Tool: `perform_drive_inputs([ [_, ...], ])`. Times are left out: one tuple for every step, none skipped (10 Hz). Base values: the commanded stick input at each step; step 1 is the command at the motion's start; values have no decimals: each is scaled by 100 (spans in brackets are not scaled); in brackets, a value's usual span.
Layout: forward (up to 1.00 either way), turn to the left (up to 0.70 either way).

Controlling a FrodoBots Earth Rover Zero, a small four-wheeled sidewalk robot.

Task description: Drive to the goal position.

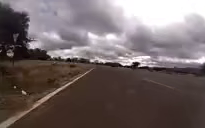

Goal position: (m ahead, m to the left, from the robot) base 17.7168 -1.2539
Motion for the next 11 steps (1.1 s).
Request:
perform_drive_inputs([
  [85,4],
  [85,4],
  [85,4],
  [85,4],
  [85,4],
  [85,4],
  [85,4],
  [85,4],
  [85,-18],
  [85,0],
  [85,-10],
])
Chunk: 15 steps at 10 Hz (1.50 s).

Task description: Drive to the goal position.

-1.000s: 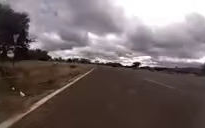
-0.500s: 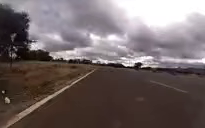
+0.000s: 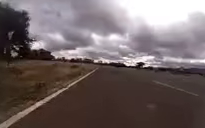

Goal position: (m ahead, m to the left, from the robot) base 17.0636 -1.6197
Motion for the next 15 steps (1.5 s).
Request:
perform_drive_inputs([
  [85,-28],
  [85,-12],
  [85,3],
  [85,-14],
  [85,-29],
  [85,-12],
  [85,4],
  [85,4],
  [85,4],
  [85,4],
  [85,4],
  [85,4],
  [85,4],
  [85,4],
  [85,4],
])
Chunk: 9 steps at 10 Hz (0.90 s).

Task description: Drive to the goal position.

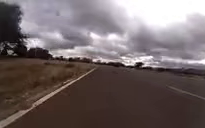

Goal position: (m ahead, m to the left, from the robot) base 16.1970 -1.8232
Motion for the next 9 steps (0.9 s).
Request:
perform_drive_inputs([
  [85,4],
  [85,4],
  [85,4],
  [85,4],
  [85,4],
  [85,4],
  [85,4],
  [85,4],
  [85,4],
])
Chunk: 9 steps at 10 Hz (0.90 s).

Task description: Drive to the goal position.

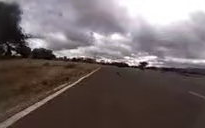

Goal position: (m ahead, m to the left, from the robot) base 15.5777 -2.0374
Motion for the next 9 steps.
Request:
perform_drive_inputs([
  [85,4],
  [85,4],
  [85,4],
  [85,4],
  [85,4],
  [85,4],
  [85,4],
  [85,4],
  [85,4],
])
